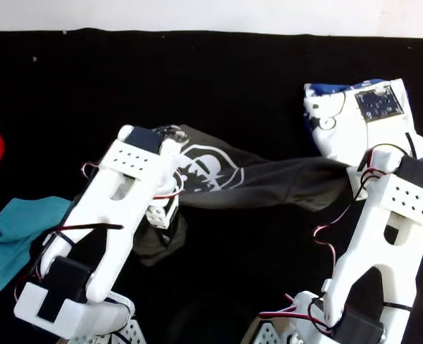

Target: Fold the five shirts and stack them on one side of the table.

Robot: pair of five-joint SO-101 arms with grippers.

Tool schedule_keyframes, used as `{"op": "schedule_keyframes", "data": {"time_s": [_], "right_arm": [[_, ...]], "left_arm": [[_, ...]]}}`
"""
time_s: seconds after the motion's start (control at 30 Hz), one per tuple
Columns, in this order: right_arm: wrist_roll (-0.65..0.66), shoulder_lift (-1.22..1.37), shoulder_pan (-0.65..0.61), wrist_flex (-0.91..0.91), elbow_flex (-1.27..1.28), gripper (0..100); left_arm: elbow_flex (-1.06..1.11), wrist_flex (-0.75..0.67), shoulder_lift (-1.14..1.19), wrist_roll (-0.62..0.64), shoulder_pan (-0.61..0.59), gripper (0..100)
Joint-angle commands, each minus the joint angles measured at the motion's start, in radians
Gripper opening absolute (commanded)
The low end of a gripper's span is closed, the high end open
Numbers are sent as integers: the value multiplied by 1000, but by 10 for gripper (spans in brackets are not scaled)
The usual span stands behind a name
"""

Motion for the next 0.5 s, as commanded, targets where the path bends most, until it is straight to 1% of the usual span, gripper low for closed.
{"op": "schedule_keyframes", "data": {"time_s": [0.0,0.1,0.2,0.47], "right_arm": [[12,-35,7,2,-45,5],[12,-35,7,2,-50,5],[12,-35,7,2,-50,5],[12,-35,7,2,-50,5]], "left_arm": [[-87,48,-76,-20,-25,220],[-124,86,-133,-64,-30,220],[-124,130,-182,-71,-21,220],[-122,138,-298,-66,-22,224]]}}
